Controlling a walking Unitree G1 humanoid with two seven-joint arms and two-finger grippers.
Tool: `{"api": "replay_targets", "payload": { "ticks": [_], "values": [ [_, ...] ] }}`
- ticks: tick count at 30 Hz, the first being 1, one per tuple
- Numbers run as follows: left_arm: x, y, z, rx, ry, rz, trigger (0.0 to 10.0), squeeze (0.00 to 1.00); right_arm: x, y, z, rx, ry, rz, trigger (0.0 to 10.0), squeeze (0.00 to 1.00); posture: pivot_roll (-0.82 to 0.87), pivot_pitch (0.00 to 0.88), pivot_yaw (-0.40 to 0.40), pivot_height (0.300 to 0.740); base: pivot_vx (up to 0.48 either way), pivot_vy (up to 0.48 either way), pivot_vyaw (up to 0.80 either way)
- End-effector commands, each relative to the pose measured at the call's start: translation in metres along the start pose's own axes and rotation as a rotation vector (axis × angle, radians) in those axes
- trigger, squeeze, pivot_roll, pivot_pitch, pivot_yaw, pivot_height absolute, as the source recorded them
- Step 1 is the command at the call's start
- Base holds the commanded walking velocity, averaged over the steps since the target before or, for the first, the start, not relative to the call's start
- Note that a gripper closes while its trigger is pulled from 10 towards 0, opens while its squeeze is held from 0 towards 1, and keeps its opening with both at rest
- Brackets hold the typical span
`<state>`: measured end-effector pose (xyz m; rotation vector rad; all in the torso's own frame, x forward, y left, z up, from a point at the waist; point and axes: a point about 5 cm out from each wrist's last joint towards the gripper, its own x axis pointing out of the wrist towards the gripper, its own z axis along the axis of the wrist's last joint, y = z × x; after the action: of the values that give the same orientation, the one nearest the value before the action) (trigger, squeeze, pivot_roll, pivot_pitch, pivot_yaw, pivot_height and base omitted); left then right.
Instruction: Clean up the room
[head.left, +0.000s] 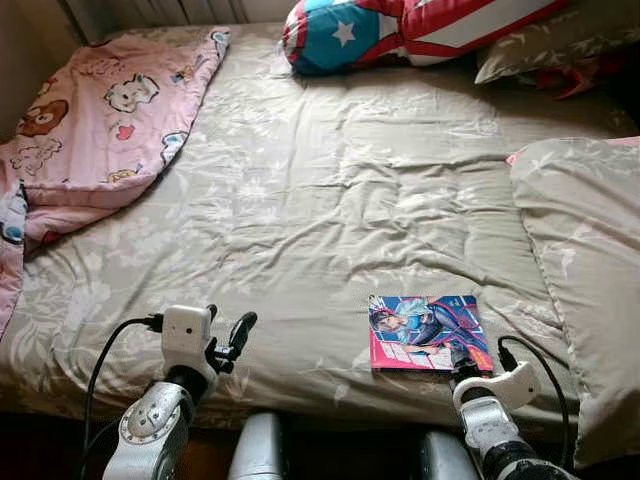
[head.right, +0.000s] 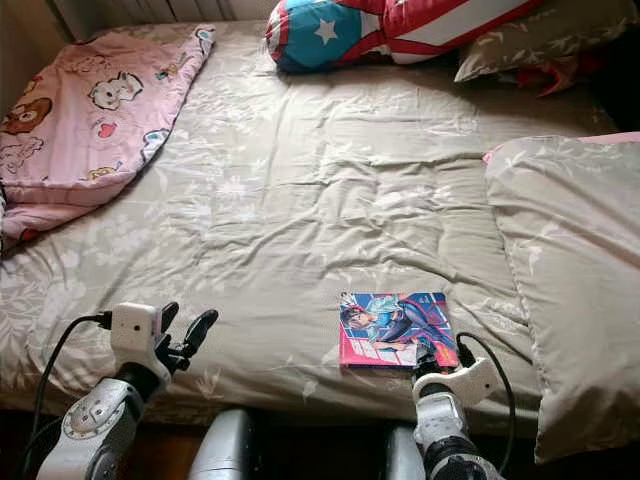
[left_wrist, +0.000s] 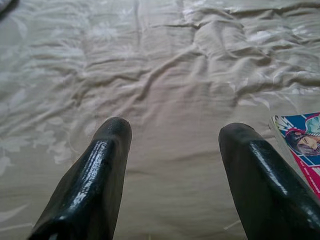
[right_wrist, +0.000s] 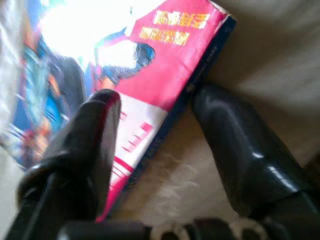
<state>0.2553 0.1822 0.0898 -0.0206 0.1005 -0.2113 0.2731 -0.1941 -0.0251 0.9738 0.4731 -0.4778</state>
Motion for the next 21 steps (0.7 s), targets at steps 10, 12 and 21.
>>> {"api": "replay_targets", "payload": {
  "ticks": [10, 12, 21],
  "values": [
    [0.009, 0.002, -0.007, -0.015, -0.008, 0.059, 10.0, 0.00, -0.010, -0.024, -0.007, -0.314, -0.040, -0.007, 10.0, 0.00, 0.07, 0.144, 0.020, 0.629, 0.000, 0.000, 0.00],
    [0.010, 0.002, -0.008, -0.020, -0.010, 0.067, 10.0, 0.00, -0.010, -0.023, -0.006, -0.330, -0.051, 0.004, 10.0, 0.00, 0.06, 0.140, 0.016, 0.629, 0.000, 0.000, 0.00],
    [0.012, 0.016, -0.028, -0.127, 0.003, 0.220, 10.0, 0.00, -0.018, -0.023, -0.007, -0.567, -0.121, 0.112, 10.0, 0.00, 0.01, 0.070, -0.024, 0.629, 0.000, 0.000, 0.00]
  ]
}}
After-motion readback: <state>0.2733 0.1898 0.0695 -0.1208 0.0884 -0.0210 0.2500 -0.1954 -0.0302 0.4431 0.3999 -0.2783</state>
